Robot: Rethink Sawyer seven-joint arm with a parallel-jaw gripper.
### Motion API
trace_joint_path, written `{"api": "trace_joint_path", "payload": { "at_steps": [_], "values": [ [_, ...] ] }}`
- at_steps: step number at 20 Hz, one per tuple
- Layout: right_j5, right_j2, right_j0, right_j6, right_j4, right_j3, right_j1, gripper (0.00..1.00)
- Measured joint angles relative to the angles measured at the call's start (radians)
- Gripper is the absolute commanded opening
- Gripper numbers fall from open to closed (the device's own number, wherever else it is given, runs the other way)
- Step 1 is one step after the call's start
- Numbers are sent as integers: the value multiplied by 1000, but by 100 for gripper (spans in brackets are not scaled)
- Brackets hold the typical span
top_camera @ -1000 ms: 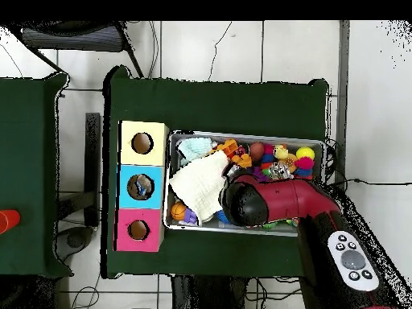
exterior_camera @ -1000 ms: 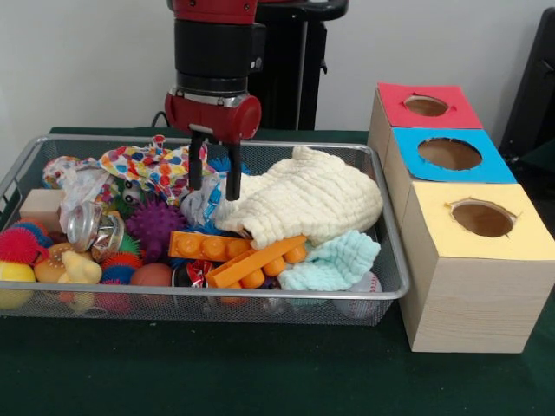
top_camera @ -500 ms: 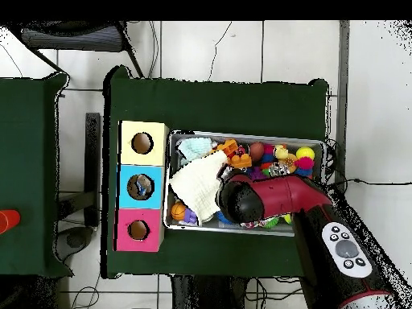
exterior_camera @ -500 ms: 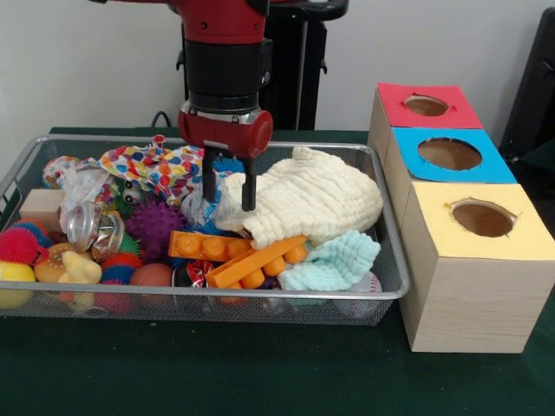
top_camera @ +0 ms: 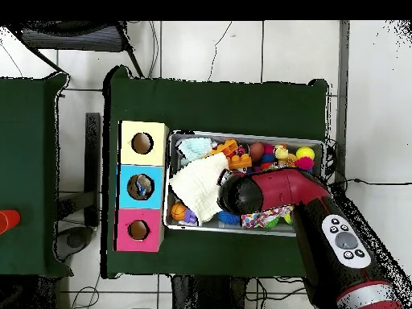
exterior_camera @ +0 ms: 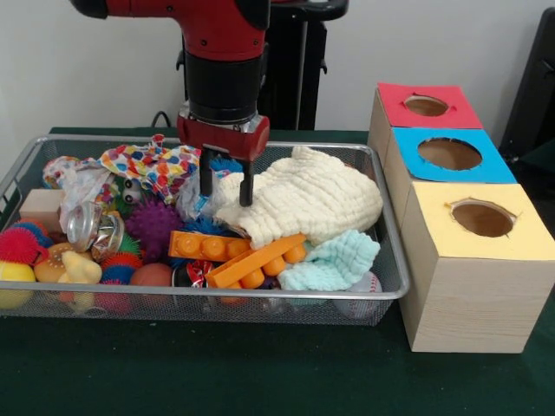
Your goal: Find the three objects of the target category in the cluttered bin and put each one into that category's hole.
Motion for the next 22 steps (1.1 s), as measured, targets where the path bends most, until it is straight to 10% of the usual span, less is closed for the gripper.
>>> {"api": "trace_joint_path", "payload": {
  "at_steps": [22],
  "values": [
    [87,0,-1,-46,0,-18,-19,100]
  ]
}}
